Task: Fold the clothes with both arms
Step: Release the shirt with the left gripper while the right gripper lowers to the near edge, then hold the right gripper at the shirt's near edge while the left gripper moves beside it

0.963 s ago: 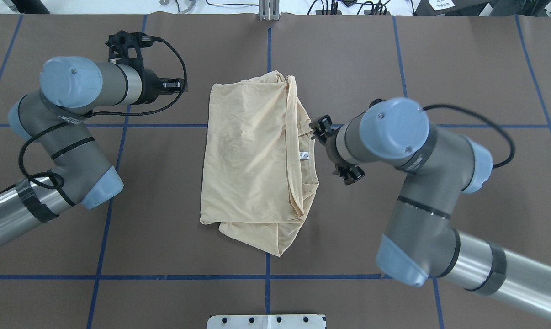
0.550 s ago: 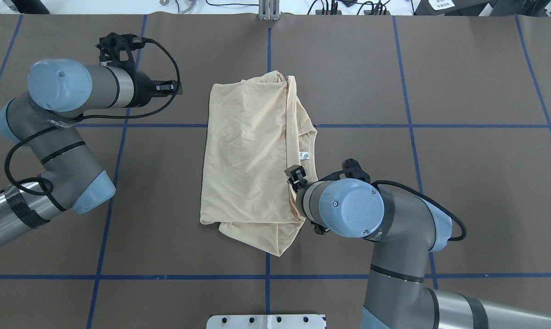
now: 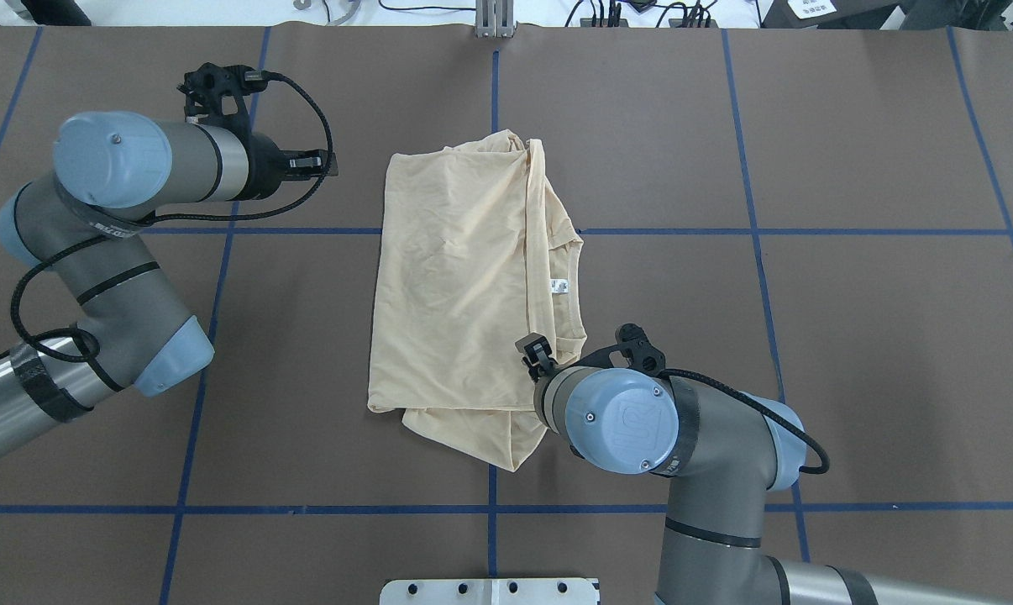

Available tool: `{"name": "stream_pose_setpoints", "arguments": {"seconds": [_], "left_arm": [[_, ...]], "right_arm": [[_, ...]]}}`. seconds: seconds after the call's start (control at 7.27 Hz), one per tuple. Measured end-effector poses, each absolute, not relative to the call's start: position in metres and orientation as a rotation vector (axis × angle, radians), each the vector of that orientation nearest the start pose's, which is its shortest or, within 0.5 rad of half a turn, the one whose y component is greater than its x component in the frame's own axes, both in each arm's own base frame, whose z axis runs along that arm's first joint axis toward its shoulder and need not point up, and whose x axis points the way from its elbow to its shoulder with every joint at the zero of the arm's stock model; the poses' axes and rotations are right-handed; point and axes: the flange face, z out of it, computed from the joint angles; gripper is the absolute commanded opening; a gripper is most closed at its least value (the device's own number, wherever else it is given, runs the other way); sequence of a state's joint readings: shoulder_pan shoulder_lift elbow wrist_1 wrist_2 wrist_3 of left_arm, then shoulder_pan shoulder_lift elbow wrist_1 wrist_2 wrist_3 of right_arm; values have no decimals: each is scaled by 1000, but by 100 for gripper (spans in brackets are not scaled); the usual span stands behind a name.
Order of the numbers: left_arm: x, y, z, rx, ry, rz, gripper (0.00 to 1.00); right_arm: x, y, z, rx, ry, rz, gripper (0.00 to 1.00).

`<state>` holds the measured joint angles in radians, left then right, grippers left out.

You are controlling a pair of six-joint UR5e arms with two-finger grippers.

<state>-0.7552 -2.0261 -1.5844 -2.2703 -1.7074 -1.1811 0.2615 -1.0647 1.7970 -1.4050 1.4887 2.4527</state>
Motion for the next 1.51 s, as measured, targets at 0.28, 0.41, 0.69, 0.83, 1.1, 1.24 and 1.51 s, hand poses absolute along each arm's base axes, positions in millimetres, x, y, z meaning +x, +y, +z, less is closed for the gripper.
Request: {"name": "stream_pose_setpoints", "arguments": {"seconds": [0.28,0.41,0.69,0.83,1.1,1.24,1.51], "left_arm": [[404,-543,314,529,1051,-246,60],[404,-543,314,528,1051,-247,60],[404,-543,313,528,1053,-247,60],[404,-542,312,529,1055,-247,60],[404,-542,311,520,1061,-261,60],[404,-542,311,518,1063,-265,60],[404,-541,311,517,1065,-269,60]], "right_arm": [[-587,-303,263,-205,-909,1099,96],[-590,-303,266,-202,-901,1100,92],[-594,-304,269,-201,-892,1101,55],[-595,-304,269,-200,-891,1102,28],[-597,-305,268,-202,-891,1104,0],[-597,-305,267,-203,-892,1105,0],[-597,-305,267,-203,-895,1103,0]]}}
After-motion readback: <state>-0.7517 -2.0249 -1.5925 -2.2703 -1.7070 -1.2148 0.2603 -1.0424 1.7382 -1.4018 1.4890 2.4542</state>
